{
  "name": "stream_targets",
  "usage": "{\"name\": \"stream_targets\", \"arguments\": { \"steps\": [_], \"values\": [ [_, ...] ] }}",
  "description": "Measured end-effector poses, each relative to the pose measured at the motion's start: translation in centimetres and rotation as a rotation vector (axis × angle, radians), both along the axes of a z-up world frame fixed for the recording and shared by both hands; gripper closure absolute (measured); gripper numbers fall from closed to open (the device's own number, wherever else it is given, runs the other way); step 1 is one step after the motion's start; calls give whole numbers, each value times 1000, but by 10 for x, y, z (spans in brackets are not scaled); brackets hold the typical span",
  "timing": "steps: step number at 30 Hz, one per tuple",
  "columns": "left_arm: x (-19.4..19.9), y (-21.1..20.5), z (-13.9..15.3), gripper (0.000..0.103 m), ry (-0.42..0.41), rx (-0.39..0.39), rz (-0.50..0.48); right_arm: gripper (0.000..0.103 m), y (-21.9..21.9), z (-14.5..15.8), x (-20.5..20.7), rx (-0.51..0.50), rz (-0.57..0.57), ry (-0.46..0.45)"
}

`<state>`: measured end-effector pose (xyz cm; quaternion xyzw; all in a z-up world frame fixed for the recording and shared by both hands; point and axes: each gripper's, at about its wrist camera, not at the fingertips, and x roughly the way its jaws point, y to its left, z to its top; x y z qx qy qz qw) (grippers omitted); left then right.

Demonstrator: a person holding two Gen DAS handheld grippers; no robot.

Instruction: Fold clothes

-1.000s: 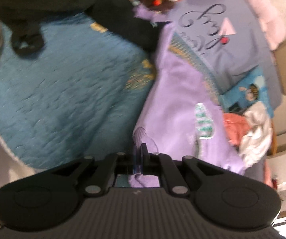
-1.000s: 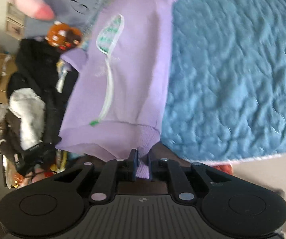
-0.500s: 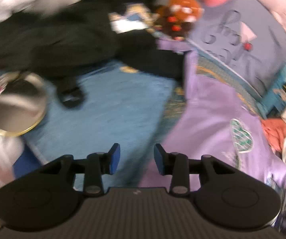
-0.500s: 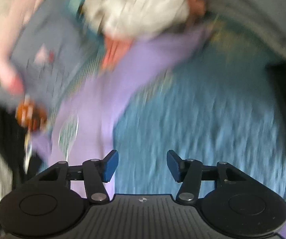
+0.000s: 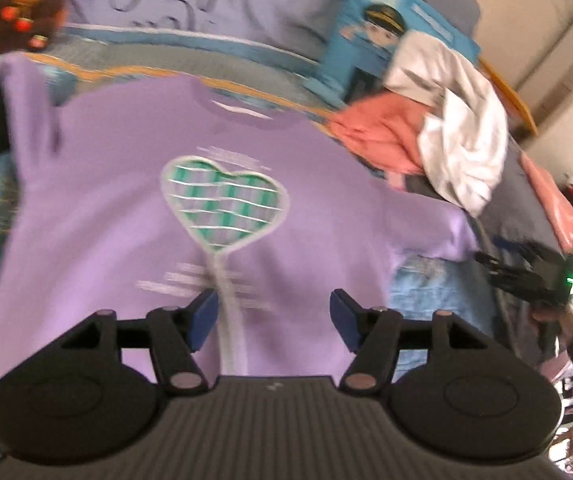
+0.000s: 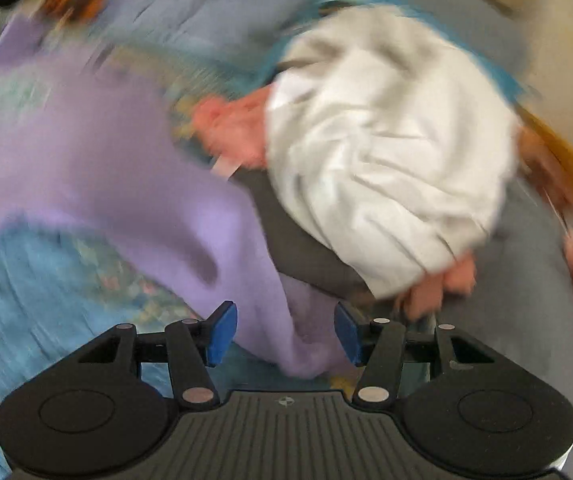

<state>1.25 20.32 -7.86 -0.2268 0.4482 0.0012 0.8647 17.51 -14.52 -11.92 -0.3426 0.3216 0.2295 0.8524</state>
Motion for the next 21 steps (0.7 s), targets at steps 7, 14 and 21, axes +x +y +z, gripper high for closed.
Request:
{"name": "stream_targets", "arguments": {
  "steps": [7,14,21],
  "values": [
    [8,-30,-9,37,57,41,-33,98,1,-25,42,-93,104,245],
    [-8,-14,-9,34,64,79,2,98,-15,46,18,166,56,407],
    [-19,-10,-3,34,44,75,-3,98,-43,141,17,592,-15,528]
  ]
}}
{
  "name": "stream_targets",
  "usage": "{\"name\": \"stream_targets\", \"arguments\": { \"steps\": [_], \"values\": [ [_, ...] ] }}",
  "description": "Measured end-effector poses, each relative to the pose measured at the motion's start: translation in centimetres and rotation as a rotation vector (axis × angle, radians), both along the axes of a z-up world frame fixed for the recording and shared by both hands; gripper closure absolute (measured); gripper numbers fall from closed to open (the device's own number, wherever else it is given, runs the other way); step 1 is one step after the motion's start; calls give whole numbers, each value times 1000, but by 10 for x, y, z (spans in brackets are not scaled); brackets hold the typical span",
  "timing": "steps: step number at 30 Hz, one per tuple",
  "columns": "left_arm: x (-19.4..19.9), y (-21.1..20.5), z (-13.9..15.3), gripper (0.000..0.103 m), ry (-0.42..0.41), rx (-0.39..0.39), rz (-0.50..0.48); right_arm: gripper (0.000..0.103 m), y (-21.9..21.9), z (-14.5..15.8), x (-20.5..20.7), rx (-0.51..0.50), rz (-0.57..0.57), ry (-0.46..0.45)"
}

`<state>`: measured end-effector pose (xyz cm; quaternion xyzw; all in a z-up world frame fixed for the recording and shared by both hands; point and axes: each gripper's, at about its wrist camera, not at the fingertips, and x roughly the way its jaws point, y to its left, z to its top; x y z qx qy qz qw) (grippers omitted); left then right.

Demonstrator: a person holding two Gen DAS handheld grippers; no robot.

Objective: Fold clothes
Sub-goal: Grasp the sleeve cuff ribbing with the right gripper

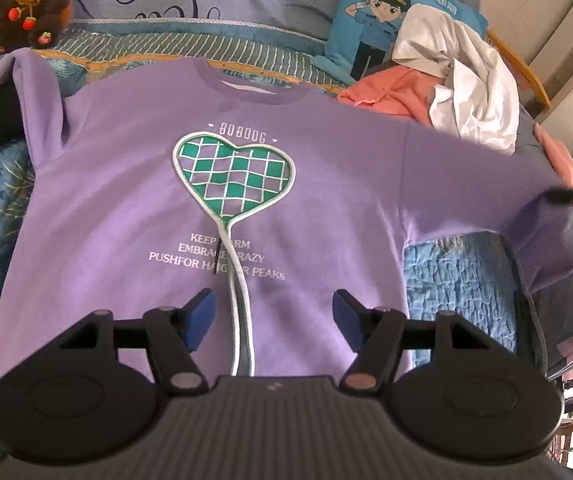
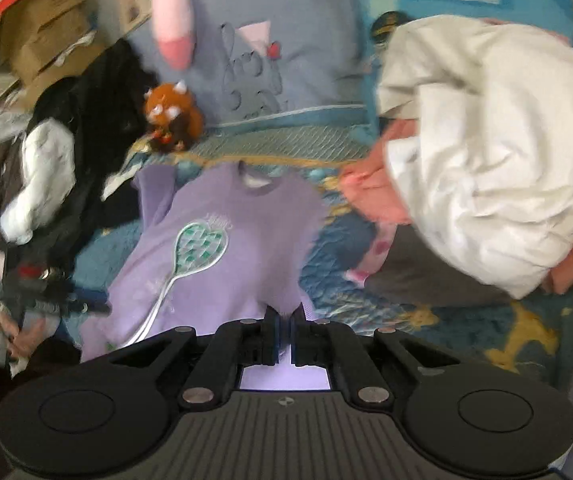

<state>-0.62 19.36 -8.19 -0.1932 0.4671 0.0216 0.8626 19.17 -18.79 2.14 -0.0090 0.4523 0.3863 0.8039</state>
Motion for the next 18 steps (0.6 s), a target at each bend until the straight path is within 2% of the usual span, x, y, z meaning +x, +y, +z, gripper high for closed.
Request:
{"name": "stream_targets", "arguments": {
  "steps": [3,5,6,11,14,16,18],
  "values": [
    [-5,-2,4,34,-19,-4,-10,94,-6,-30,25,-286,-162,40],
    [-9,-2,6,32,-30,-8,-15,94,-15,-63,37,-384,-236,123],
    [-10,-2,7,31,-34,-9,-16,91,-21,-76,38,-399,-262,131],
    [-19,0,11,31,-37,19,-16,84,-56,-101,26,-420,-518,94],
    [-23,3,11,31,-32,19,-8,78,-70,-102,8,-364,-616,77],
    [-24,4,9,31,-27,13,-1,53,-76,-105,-7,-284,-624,81],
    [-24,2,7,31,-22,10,-4,45,-79,-112,-28,-190,-617,114]
  ]
}}
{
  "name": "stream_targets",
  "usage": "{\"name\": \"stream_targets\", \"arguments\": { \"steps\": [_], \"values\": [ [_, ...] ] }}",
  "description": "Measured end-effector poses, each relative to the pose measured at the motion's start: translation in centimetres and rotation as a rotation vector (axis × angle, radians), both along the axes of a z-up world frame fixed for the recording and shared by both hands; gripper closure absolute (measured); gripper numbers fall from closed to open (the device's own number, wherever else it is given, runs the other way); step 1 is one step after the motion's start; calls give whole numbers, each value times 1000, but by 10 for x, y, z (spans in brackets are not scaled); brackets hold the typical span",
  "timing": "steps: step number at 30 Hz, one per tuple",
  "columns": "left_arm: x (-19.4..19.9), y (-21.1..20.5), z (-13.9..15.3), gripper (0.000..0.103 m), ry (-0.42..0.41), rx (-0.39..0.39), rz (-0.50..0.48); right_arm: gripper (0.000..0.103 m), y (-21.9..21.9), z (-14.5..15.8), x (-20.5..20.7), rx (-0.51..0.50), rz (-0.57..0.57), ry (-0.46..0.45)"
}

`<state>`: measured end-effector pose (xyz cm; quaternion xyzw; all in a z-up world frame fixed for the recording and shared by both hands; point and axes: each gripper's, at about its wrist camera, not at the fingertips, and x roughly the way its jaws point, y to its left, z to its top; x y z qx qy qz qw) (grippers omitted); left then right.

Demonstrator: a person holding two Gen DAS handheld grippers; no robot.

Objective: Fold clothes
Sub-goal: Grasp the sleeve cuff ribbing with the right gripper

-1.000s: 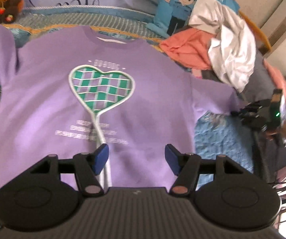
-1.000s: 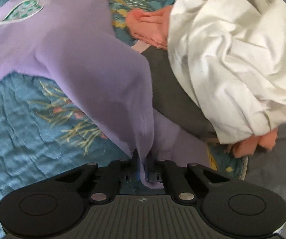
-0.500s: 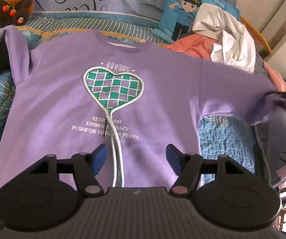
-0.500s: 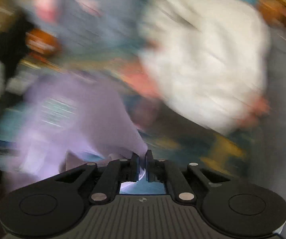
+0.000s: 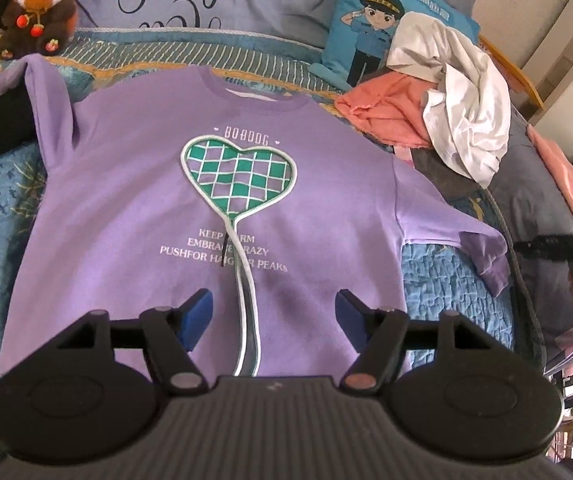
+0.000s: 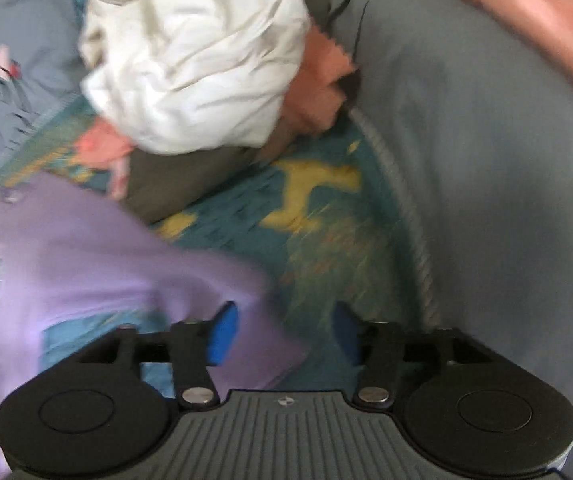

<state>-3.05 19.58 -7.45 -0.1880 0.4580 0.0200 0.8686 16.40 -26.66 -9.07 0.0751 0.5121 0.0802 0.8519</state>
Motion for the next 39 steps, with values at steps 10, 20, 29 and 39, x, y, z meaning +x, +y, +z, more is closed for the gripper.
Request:
{"name": "stream_targets", "arguments": {
  "steps": [10,20,29,39],
  "values": [
    [-4,-21,4,31,9,26,-53,93,-5,-66,-42,294,-244,-73],
    [-14,-16,11,31,11,37,-33,97,-34,10,-63,331,-287,-202],
    [-20,-16,11,31,0,11,-31,98,-31,29,-31,221,-231,-88],
    [-24,1,11,30,2,31,4,98,41,64,-41,411,-186,-236]
  ]
}}
